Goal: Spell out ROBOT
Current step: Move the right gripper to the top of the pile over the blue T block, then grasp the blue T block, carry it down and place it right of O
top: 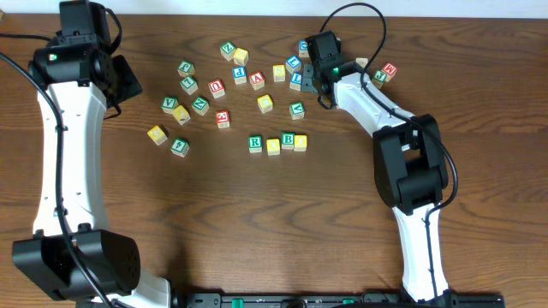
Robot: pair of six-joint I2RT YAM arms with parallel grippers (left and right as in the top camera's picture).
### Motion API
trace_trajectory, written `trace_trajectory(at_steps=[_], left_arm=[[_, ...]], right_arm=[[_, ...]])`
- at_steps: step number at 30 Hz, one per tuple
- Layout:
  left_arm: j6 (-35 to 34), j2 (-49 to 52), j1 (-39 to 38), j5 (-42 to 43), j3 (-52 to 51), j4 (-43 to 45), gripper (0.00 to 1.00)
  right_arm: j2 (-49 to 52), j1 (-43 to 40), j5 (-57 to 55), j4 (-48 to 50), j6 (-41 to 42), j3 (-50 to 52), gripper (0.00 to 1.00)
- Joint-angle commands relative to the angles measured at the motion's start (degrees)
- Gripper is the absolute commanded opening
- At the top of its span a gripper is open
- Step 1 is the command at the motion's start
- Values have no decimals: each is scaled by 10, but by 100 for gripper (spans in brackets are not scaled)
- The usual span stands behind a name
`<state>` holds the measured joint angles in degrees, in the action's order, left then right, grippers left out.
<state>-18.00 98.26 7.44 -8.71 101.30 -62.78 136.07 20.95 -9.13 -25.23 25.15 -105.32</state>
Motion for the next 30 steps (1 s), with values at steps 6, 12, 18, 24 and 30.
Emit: trace_trajectory(at_steps=[6,12,18,24,30], left_arm=[[-1,8,1,3,2,-1,57],[-1,8,1,3,2,-1,57],[-1,8,1,3,2,-1,57],[-1,8,1,3,2,-1,57],[-1,8,1,3,2,-1,57]], right_arm=[[-4,0,-6,1,7,-8,25],[-26,0,-6,-24,7,-8,22],[-71,0,9,-80,7,-7,19],[-104,3,54,-185,8,-7,19],[-99,17,59,-294,16,2,17]])
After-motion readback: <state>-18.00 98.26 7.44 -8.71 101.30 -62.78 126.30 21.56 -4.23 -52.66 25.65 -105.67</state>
